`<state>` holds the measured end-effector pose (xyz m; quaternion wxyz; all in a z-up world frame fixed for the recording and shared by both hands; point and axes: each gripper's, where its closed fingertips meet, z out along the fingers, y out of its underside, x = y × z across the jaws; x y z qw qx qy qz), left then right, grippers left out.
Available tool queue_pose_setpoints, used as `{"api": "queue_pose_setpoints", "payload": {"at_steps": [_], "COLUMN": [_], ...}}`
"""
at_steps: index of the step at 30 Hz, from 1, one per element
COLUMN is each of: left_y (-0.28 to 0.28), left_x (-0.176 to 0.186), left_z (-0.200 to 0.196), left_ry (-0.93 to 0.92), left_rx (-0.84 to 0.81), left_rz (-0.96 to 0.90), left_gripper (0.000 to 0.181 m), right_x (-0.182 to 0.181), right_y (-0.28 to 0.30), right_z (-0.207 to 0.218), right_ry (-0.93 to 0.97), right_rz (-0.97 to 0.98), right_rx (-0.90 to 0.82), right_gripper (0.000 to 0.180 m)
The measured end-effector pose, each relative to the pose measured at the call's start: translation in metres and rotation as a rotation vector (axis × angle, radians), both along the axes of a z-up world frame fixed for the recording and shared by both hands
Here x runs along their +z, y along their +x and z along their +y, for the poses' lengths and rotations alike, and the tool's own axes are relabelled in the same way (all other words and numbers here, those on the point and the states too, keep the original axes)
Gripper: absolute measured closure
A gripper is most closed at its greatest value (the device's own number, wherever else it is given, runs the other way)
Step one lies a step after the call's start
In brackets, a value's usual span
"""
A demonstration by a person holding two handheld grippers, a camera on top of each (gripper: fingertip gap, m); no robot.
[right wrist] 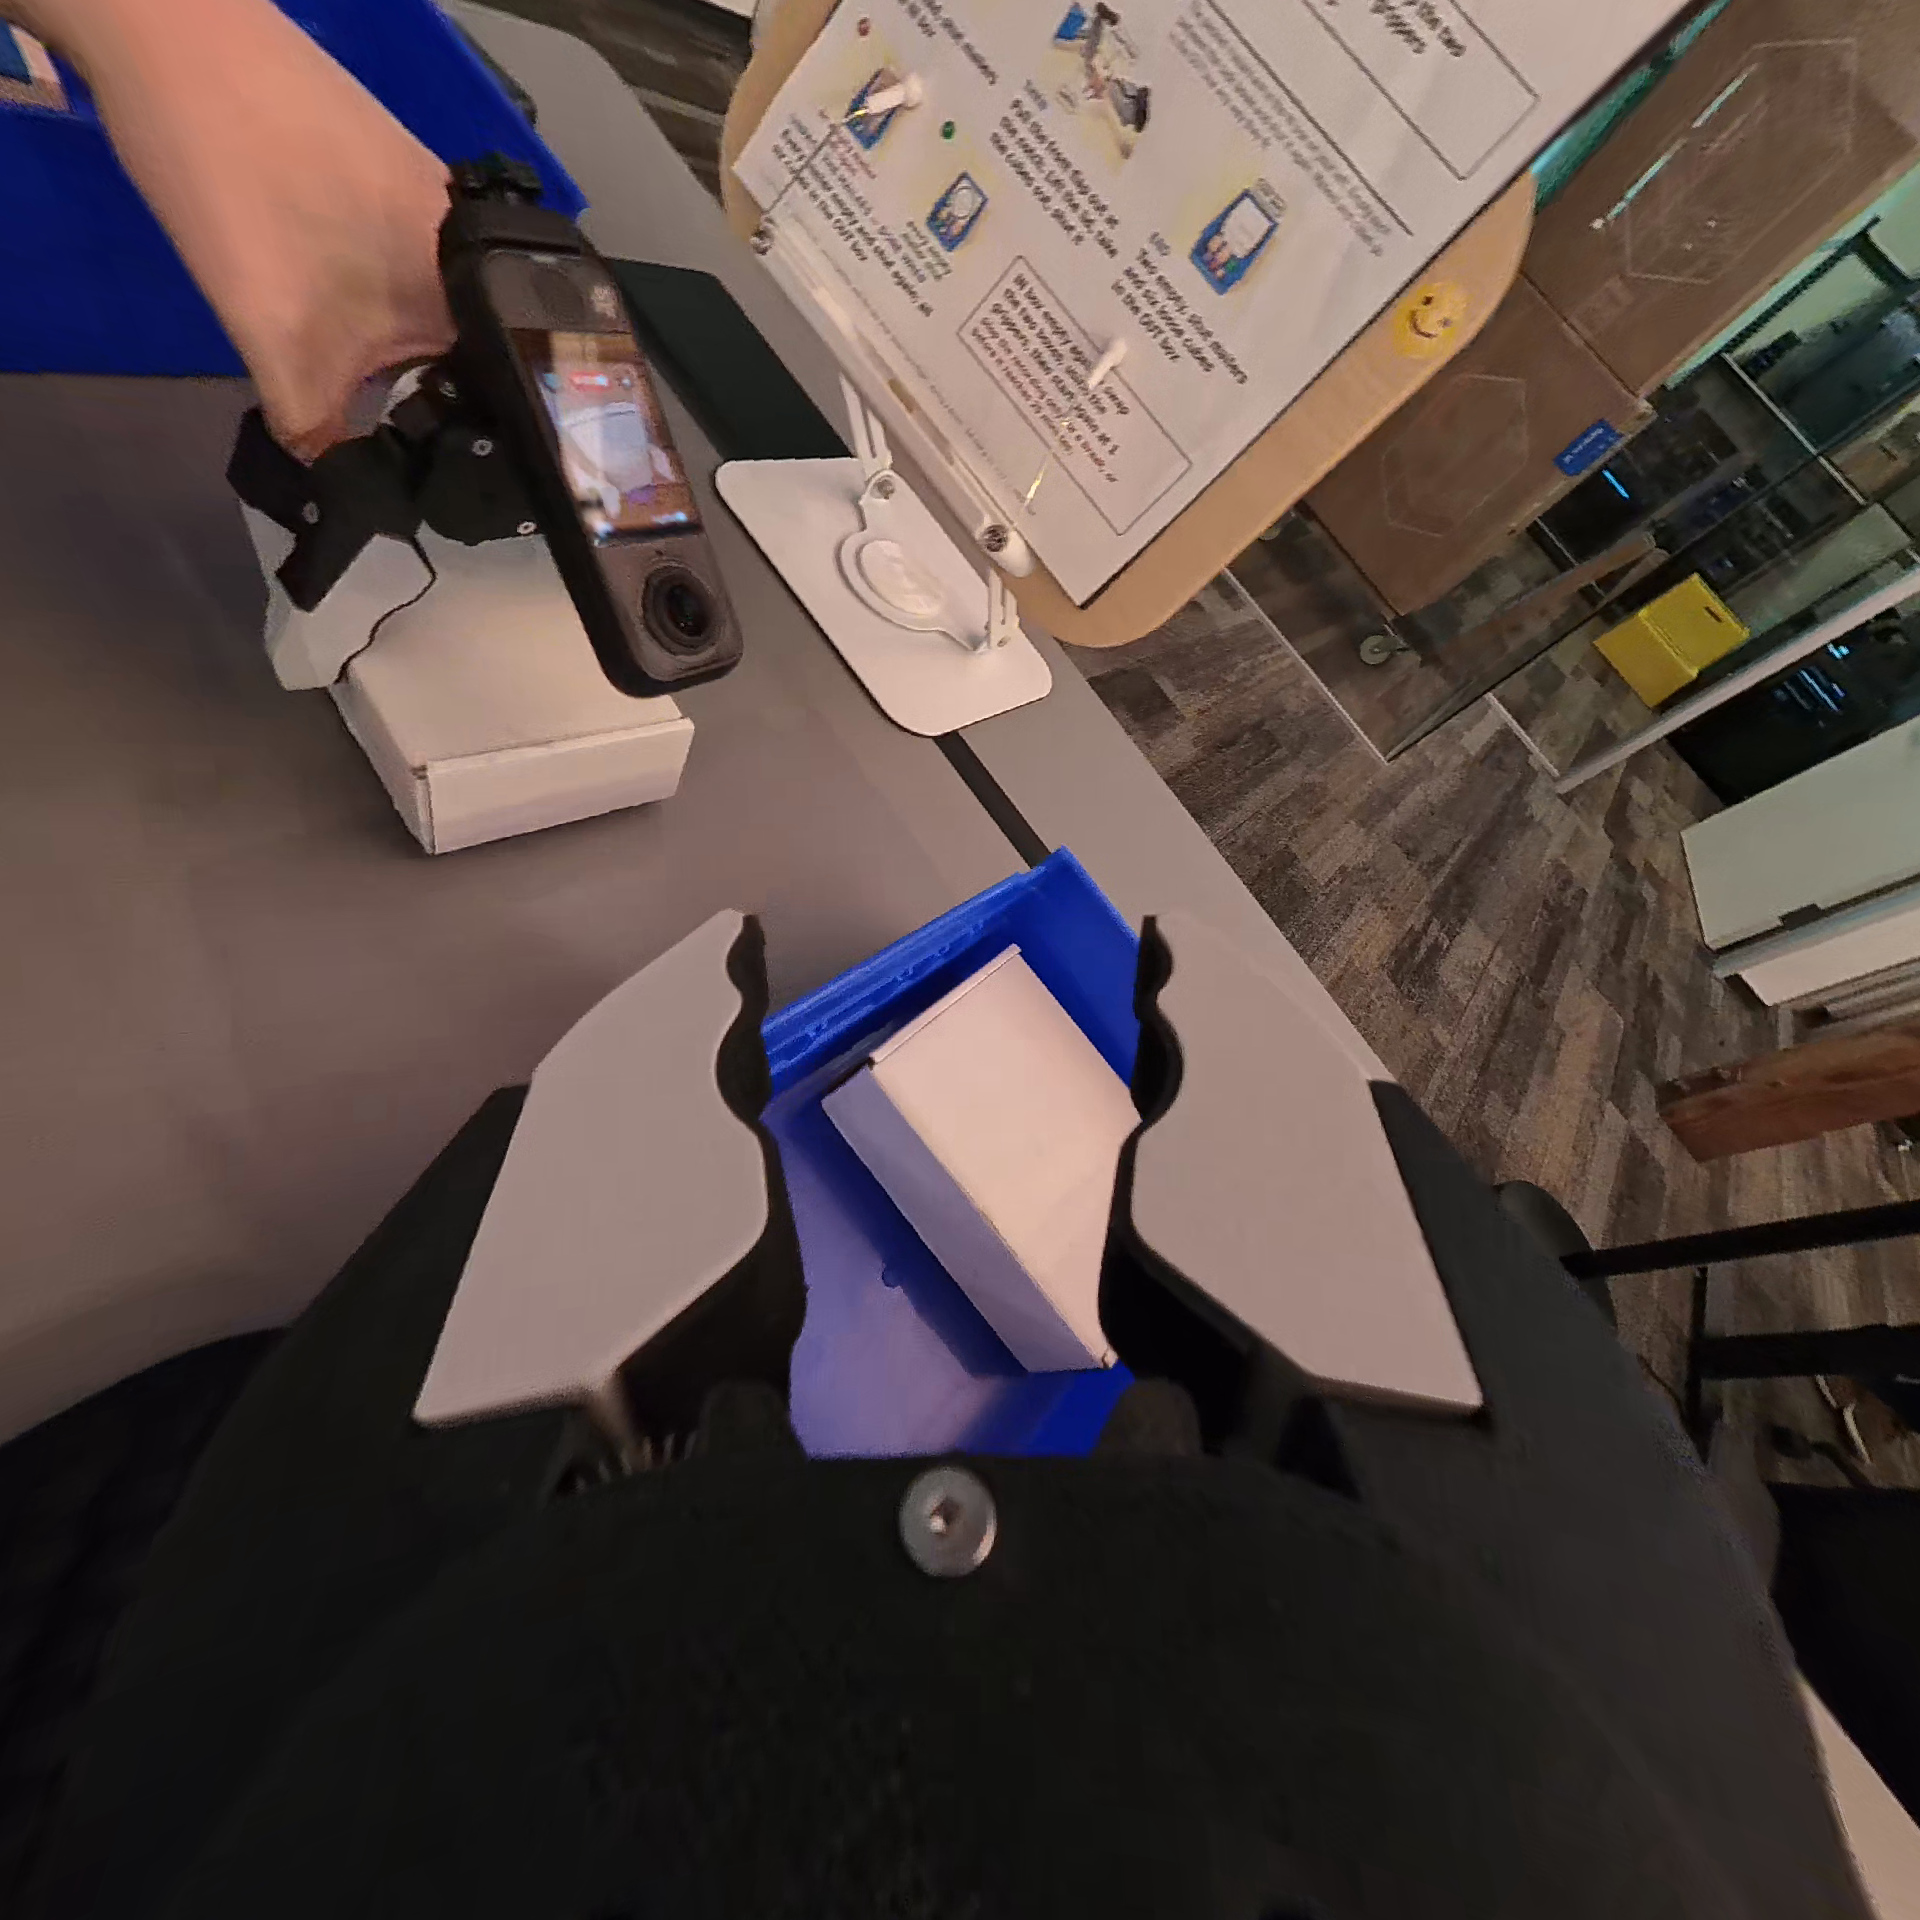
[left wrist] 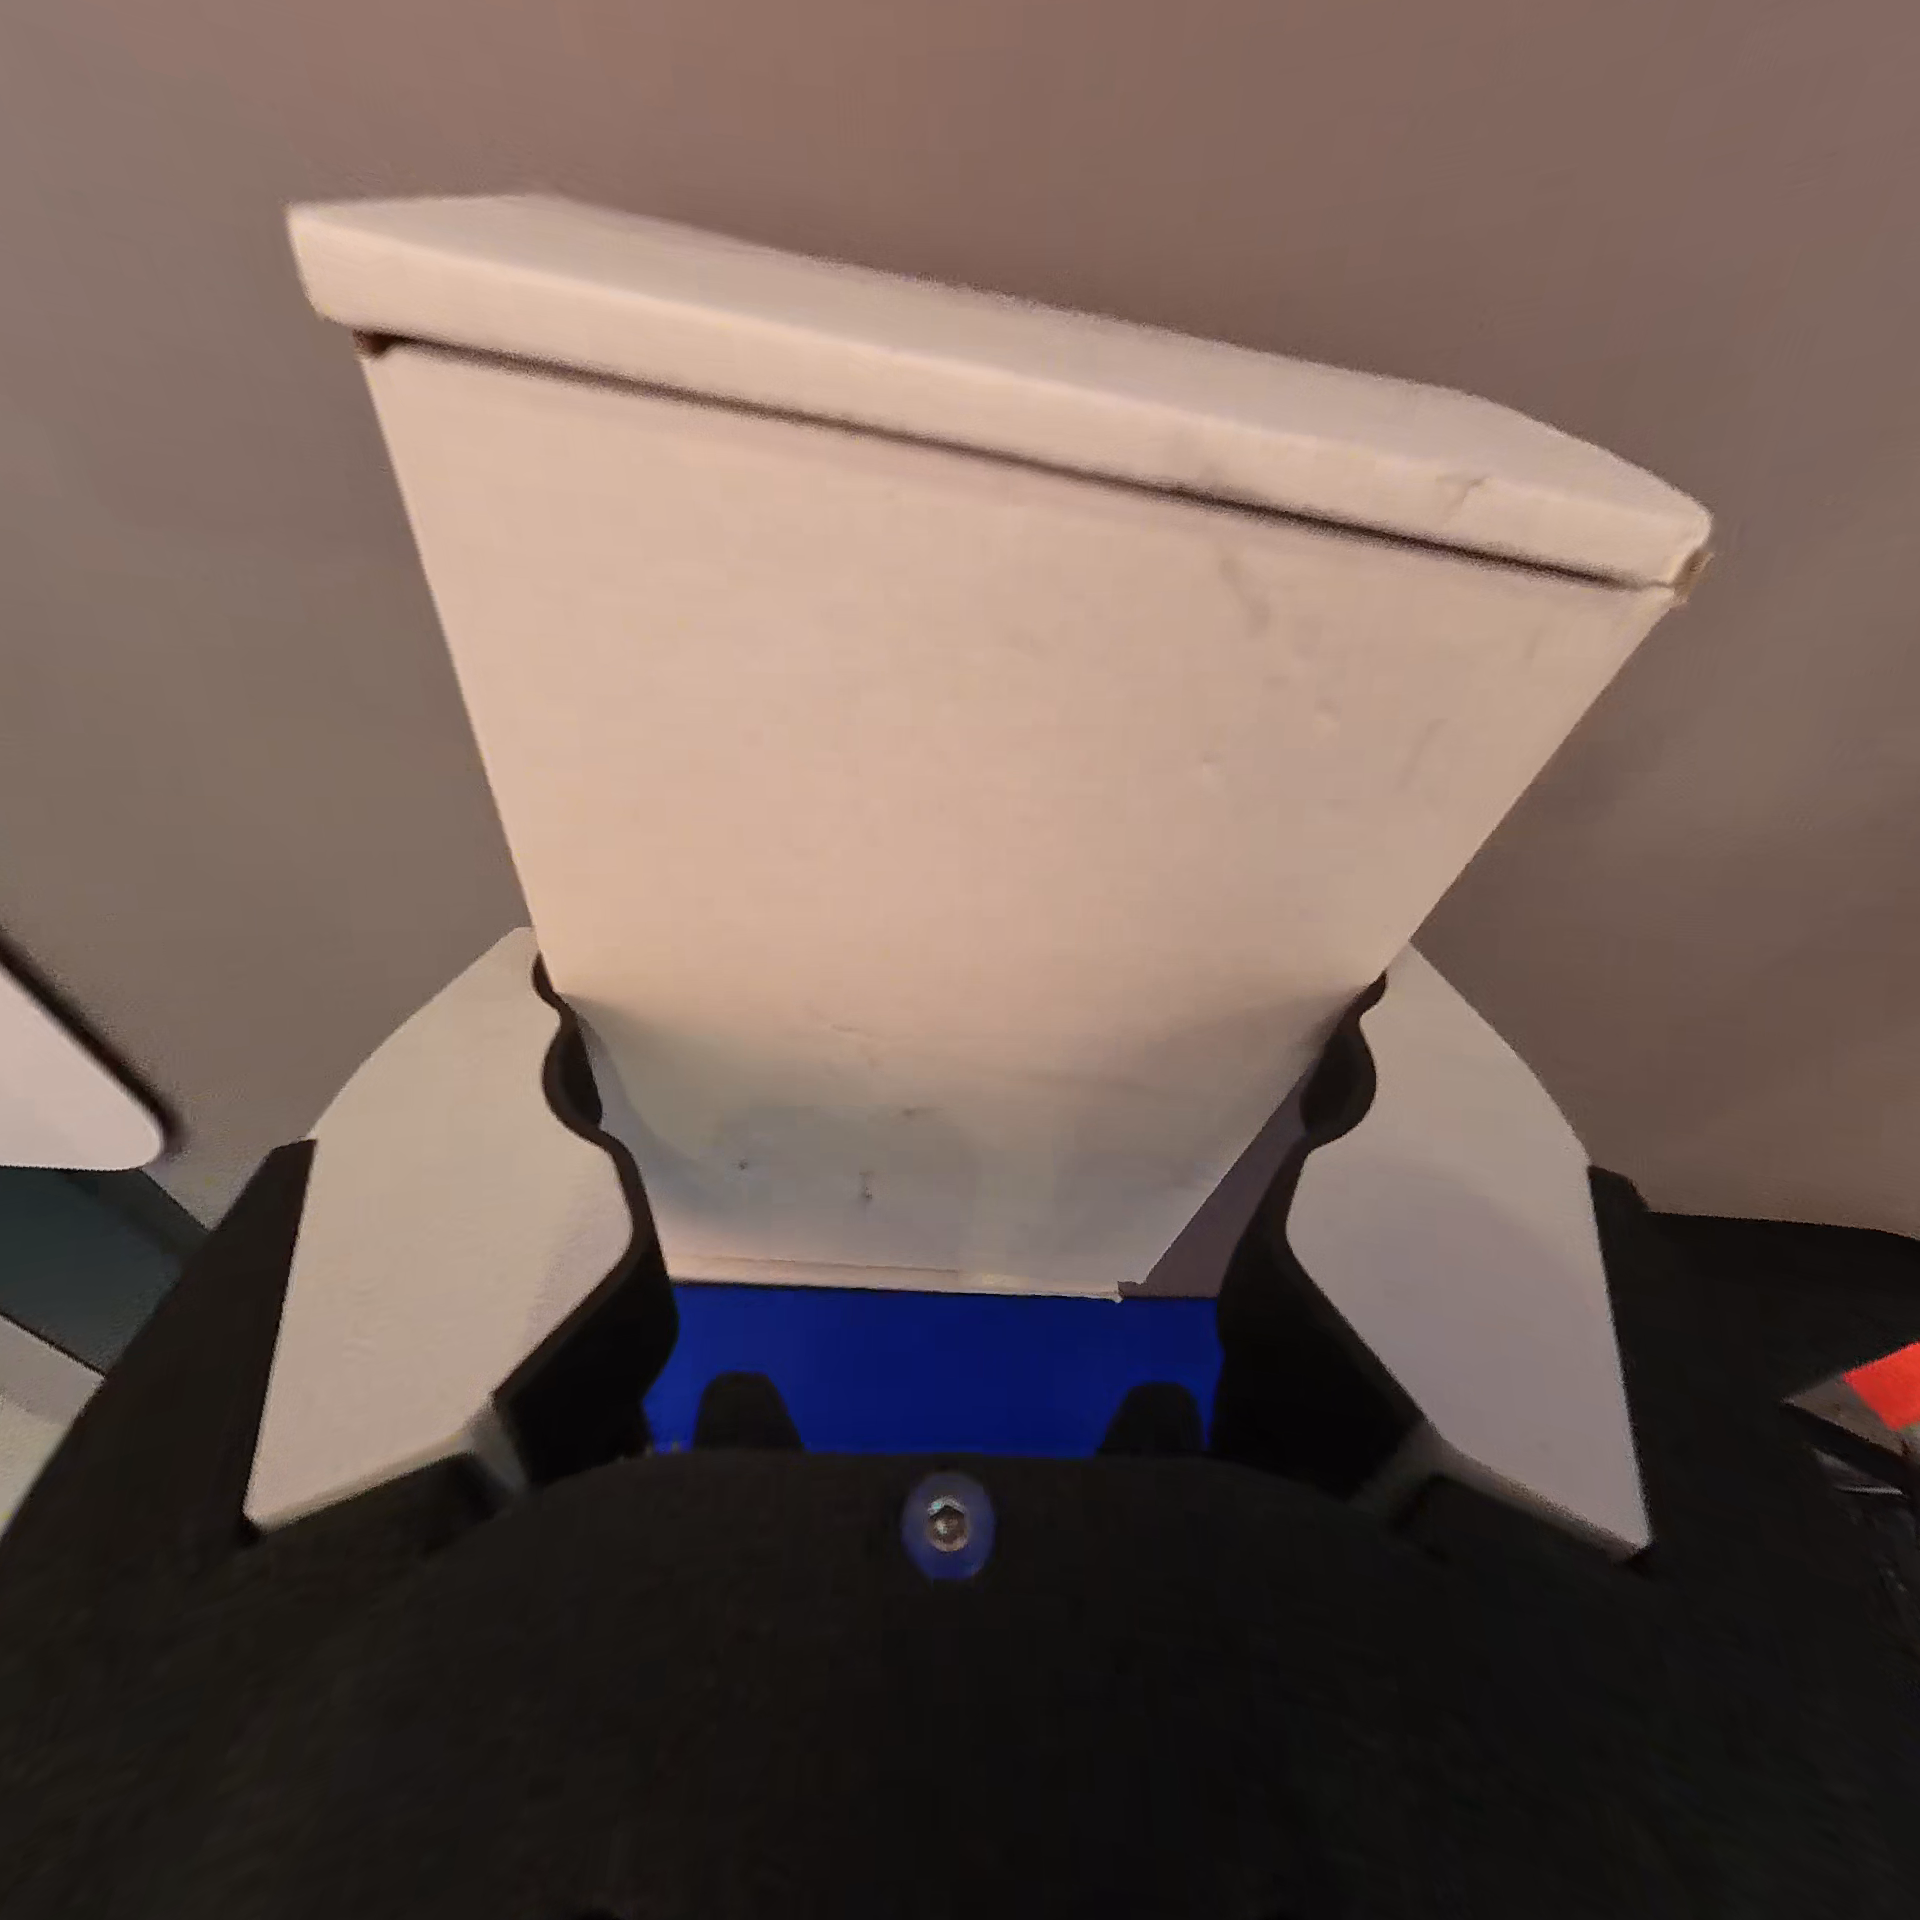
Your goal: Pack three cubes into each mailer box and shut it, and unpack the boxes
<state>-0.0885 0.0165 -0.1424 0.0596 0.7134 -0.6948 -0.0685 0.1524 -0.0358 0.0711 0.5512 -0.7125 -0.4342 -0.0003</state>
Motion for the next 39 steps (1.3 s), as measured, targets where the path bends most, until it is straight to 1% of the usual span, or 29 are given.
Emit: {"api": "queue_pose_setpoints", "payload": {"at_steps": [2,7,11,13,14,16,18,20,22,24,25,27,28,30,32,35,38,39], "left_y": [-0.002,0.003,0.009,0.008,0.008,0.011,0.006,0.002,-0.007,-0.012,-0.014,-0.022,-0.025,-0.032,-0.031,-0.033,-0.036,-0.036], "left_x": [-0.003,-0.002,0.012,0.026,0.036,0.060,0.086,0.107,0.116,0.111,0.104,0.084,0.073,0.054,0.040,0.023,0.008,0.005], "left_z": [-0.001,-0.002,-0.003,0.000,-0.001,-0.010,-0.017,-0.031,-0.043,-0.051,-0.051,-0.046,-0.043,-0.038,-0.038,-0.041,-0.044,-0.045], "left_ry": [-0.002,-0.001,0.051,0.117,0.150,0.226,0.370,0.454,0.508,0.527,0.539,0.564,0.577,0.601,0.581,0.524,0.455,0.437], "left_rx": [-0.002,0.002,0.018,0.046,0.077,0.125,0.166,0.250,0.350,0.415,0.447,0.513,0.531,0.564,0.595,0.643,0.668,0.670], "left_rz": [0.010,-0.062,-0.186,-0.261,-0.311,-0.449,-0.591,-0.771,-0.928,-1.032,-1.046,-0.998,-0.956,-0.880,-0.876,-0.874,-0.859,-0.864], "left_gripper": [0.047,0.049,0.052,0.043,0.039,0.039,0.046,0.051,0.060,0.058,0.054,0.052,0.051,0.055,0.058,0.056,0.056,0.058], "right_x": [-0.003,-0.011,-0.018,-0.021,-0.022,-0.023,-0.022,-0.021,-0.021,-0.019,-0.024,-0.045,-0.060,-0.090,-0.119,-0.160,-0.189,-0.195], "right_y": [-0.006,-0.014,-0.025,-0.035,-0.041,-0.057,-0.076,-0.099,-0.128,-0.152,-0.162,-0.174,-0.175,-0.170,-0.169,-0.171,-0.173,-0.174], "right_z": [-0.001,0.001,-0.001,-0.003,-0.004,-0.006,-0.005,-0.003,0.000,0.009,0.012,0.016,0.018,0.021,0.019,0.013,0.005,0.004], "right_ry": [-0.006,-0.039,-0.066,-0.075,-0.078,-0.094,-0.104,-0.115,-0.106,-0.057,-0.045,-0.020,-0.011,-0.018,-0.082,-0.224,-0.342,-0.370], "right_rz": [-0.024,-0.067,-0.101,-0.117,-0.123,-0.114,-0.091,-0.052,0.000,0.091,0.133,0.172,0.160,0.128,0.146,0.147,0.134,0.128], "right_rx": [0.019,0.025,0.051,0.083,0.100,0.140,0.163,0.180,0.204,0.158,0.128,0.076,0.041,-0.032,-0.056,-0.065,-0.051,-0.052], "right_gripper": [0.110,0.110,0.110,0.110,0.110,0.107,0.104,0.104,0.104,0.104,0.105,0.105,0.105,0.106,0.108,0.111,0.111,0.112]}}
